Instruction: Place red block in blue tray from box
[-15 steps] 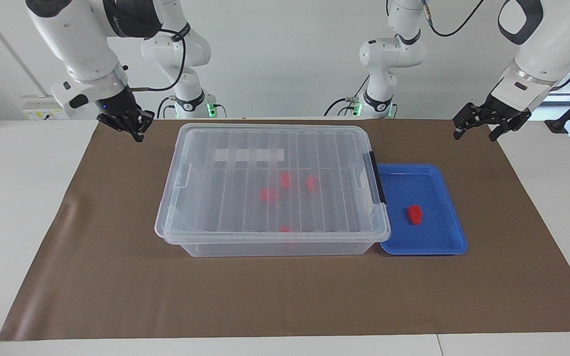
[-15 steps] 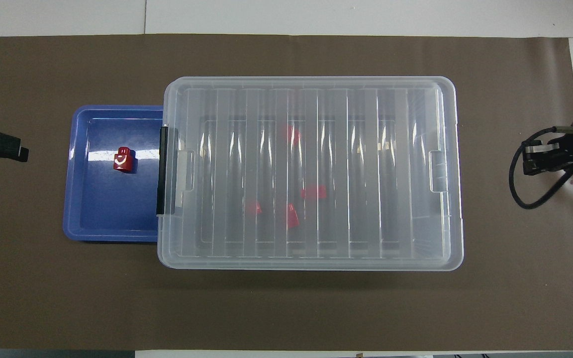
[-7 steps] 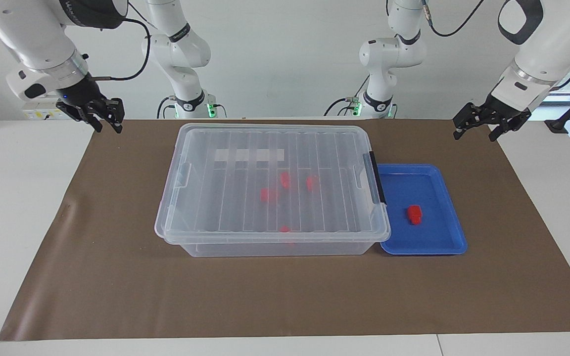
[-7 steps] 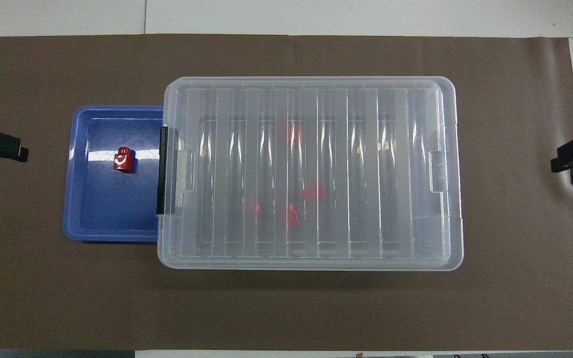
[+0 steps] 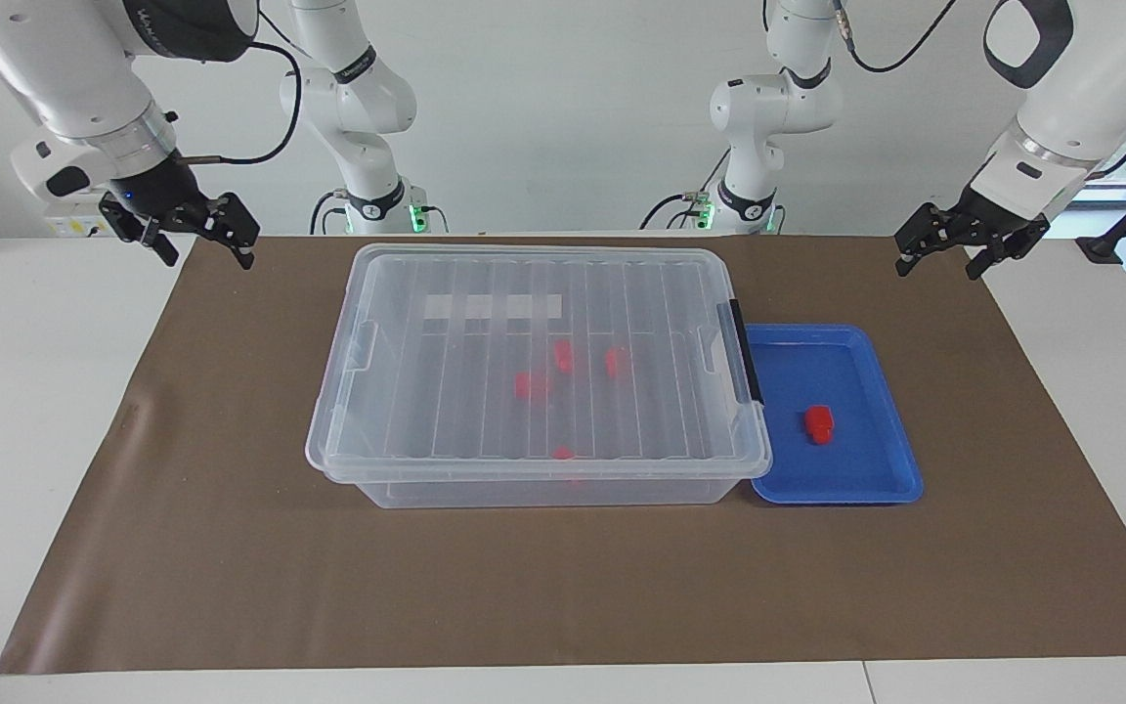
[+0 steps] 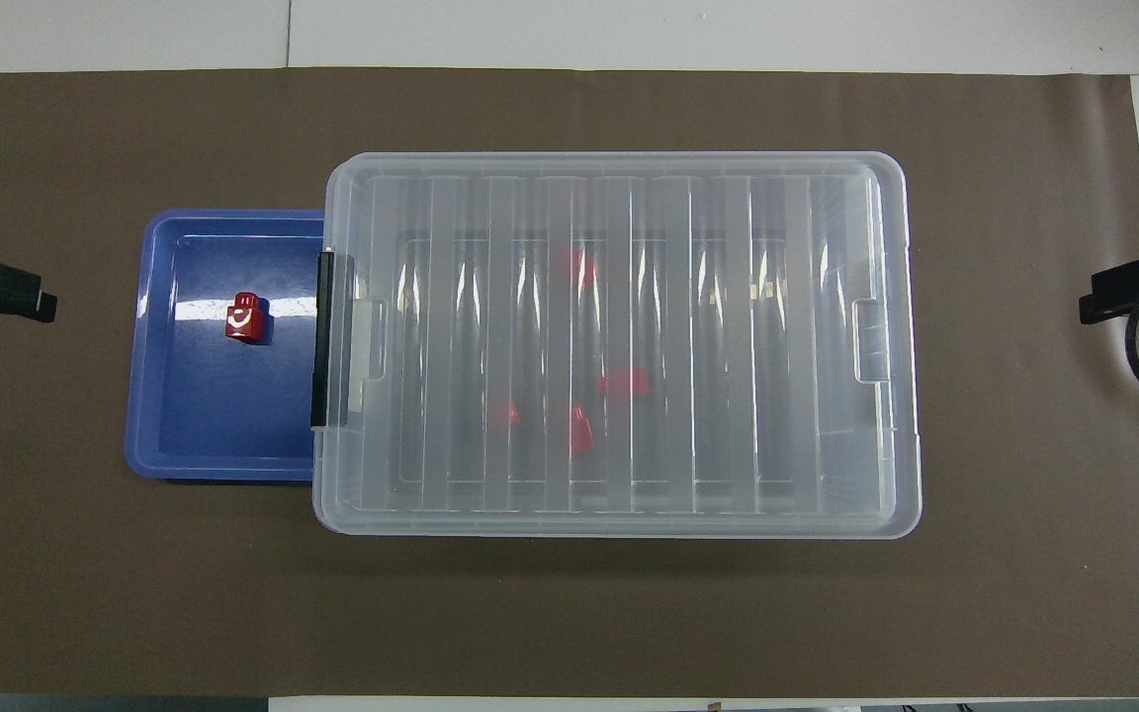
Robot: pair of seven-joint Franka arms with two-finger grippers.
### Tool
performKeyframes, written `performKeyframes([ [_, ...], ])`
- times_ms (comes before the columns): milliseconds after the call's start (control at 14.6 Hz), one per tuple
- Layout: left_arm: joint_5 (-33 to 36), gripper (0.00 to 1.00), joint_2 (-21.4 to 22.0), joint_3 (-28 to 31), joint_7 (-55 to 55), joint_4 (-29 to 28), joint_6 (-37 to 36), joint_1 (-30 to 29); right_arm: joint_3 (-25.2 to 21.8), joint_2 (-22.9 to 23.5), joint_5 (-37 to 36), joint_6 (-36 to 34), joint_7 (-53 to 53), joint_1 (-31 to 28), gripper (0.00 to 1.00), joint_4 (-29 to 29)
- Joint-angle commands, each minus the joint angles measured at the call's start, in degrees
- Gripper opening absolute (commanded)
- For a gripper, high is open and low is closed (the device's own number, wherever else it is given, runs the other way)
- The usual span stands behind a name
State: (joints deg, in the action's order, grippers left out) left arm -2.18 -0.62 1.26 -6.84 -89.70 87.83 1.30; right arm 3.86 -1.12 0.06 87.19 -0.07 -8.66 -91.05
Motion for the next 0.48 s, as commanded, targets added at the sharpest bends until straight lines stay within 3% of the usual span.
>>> performKeyframes([
  [0, -1.0, 1.00, 1.4, 0.1, -0.8, -1.5, -0.3, -0.1, 0.4, -0.6, 0.3, 1.3, -0.5, -0.5, 1.00, -1.1],
  [410, -1.0, 1.00, 1.4, 0.1, -0.8, -1.5, -0.3, -0.1, 0.4, -0.6, 0.3, 1.3, -0.4, 0.0, 1.00, -1.1],
])
